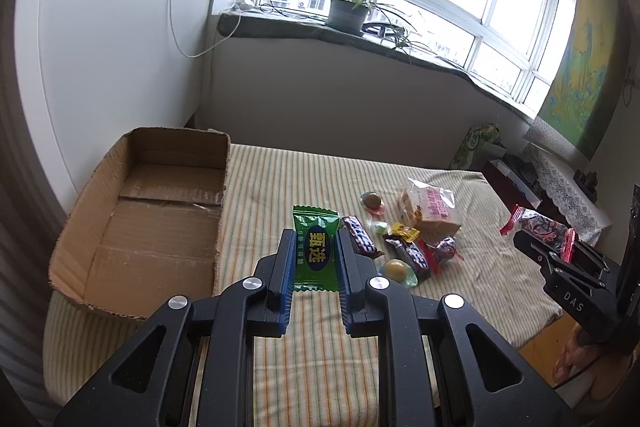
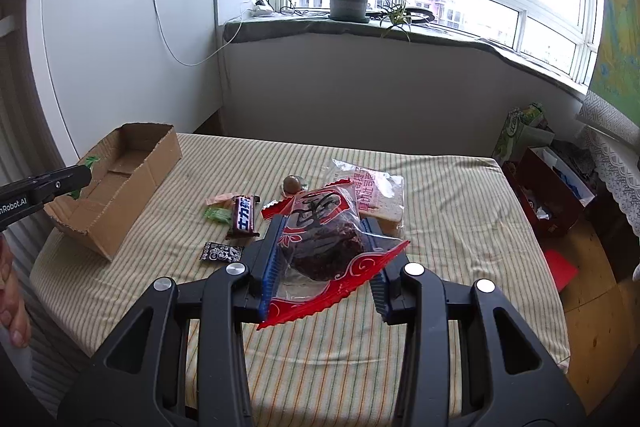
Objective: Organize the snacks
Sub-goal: 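Carry both snacks to the cardboard box and open both tools to drop them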
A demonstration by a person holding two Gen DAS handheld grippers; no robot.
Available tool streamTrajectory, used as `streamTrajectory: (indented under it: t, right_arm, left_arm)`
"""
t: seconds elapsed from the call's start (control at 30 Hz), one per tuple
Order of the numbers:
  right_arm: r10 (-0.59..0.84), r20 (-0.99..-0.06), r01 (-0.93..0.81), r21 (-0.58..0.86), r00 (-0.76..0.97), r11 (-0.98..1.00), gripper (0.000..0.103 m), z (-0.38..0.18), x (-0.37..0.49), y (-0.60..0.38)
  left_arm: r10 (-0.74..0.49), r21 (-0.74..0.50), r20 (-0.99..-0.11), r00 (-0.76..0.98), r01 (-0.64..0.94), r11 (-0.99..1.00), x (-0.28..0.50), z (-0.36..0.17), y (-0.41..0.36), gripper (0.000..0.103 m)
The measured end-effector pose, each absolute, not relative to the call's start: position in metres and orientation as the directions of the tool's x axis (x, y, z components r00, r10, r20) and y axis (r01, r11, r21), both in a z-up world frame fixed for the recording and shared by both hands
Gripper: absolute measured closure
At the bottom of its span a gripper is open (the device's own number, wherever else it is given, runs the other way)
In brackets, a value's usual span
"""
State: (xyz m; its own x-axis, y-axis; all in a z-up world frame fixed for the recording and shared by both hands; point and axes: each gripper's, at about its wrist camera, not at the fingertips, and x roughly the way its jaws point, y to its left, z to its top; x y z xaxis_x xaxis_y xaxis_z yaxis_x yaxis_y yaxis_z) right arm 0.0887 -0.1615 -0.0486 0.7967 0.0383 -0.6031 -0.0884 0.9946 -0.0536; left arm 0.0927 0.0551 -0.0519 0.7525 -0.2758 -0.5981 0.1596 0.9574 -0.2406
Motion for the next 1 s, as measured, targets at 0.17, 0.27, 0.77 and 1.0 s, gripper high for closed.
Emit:
streamTrajectory:
  t: [0.17,0.27,0.77,1.0]
  right_arm:
    - [0.076,-0.609,-0.148,-0.069,0.789,0.987,0.064,-0.047,0.098,-0.127]
    - [0.116,-0.616,-0.203,-0.074,0.779,0.976,0.064,-0.049,0.106,-0.097]
    - [0.376,-0.646,-0.511,-0.025,0.664,0.859,0.064,-0.077,0.155,0.074]
    - [0.386,-0.678,-0.531,-0.006,0.625,0.848,0.064,-0.099,0.177,0.092]
  left_arm:
    - [-0.251,-0.254,-0.590,0.768,0.119,0.960,0.090,-0.053,0.081,0.086]
    - [-0.225,-0.265,-0.588,0.777,0.077,0.961,0.088,-0.056,0.105,0.086]
    - [-0.039,-0.249,-0.616,0.787,-0.147,0.957,0.083,-0.070,0.216,0.086]
    - [-0.018,-0.197,-0.630,0.776,-0.137,0.971,0.108,-0.079,0.210,0.086]
